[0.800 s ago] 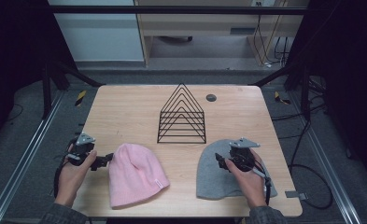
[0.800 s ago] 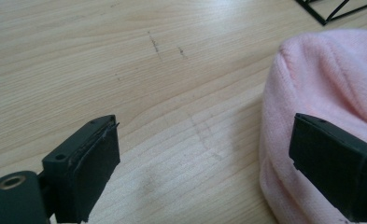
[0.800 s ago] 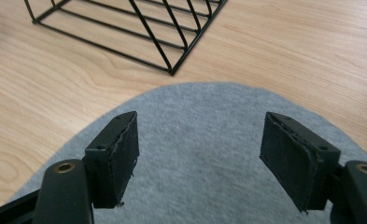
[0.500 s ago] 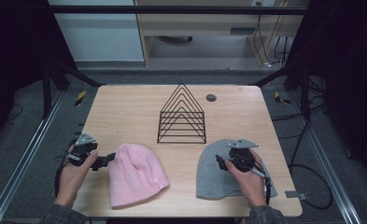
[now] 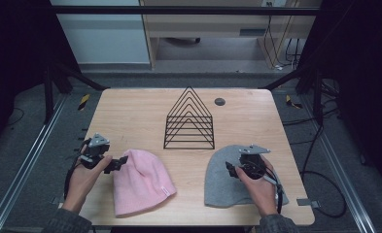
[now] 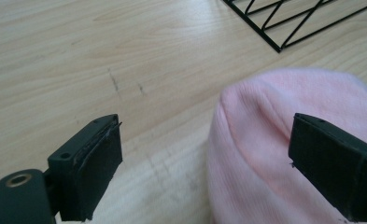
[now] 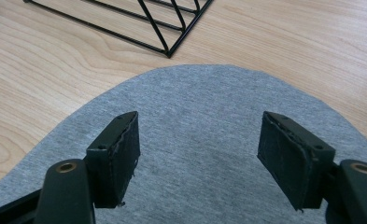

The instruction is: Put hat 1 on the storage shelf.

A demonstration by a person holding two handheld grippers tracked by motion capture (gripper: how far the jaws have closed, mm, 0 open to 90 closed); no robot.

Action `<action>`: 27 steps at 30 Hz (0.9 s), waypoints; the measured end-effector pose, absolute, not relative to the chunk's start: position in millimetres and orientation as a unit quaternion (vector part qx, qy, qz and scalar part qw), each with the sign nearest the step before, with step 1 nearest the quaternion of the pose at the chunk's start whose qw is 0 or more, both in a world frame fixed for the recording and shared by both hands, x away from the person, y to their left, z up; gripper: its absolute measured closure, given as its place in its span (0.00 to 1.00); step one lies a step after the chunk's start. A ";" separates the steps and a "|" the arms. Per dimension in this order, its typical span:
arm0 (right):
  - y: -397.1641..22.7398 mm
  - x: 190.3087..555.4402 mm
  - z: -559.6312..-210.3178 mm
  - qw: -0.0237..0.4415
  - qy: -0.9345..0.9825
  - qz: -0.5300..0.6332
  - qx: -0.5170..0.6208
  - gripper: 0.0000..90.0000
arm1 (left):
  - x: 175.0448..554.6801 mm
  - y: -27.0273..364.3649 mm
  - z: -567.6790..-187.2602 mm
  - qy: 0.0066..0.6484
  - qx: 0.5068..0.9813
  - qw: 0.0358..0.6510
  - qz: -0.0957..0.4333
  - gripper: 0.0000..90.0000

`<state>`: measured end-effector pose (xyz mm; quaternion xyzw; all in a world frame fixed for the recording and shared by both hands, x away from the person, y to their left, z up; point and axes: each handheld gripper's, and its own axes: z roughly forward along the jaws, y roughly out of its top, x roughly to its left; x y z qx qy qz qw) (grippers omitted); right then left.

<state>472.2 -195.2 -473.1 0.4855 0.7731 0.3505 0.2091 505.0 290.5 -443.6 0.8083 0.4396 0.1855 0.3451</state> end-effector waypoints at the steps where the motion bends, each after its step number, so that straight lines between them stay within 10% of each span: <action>1: -195.8 472.0 -472.6 0.208 0.773 0.354 0.484 0.28 | 509.8 288.8 -443.0 0.440 0.810 0.342 0.184 0.10; 27: -192.0 470.3 -472.2 0.208 0.781 0.351 0.473 0.31 | 508.6 287.5 -468.7 0.441 0.827 0.315 0.148 0.48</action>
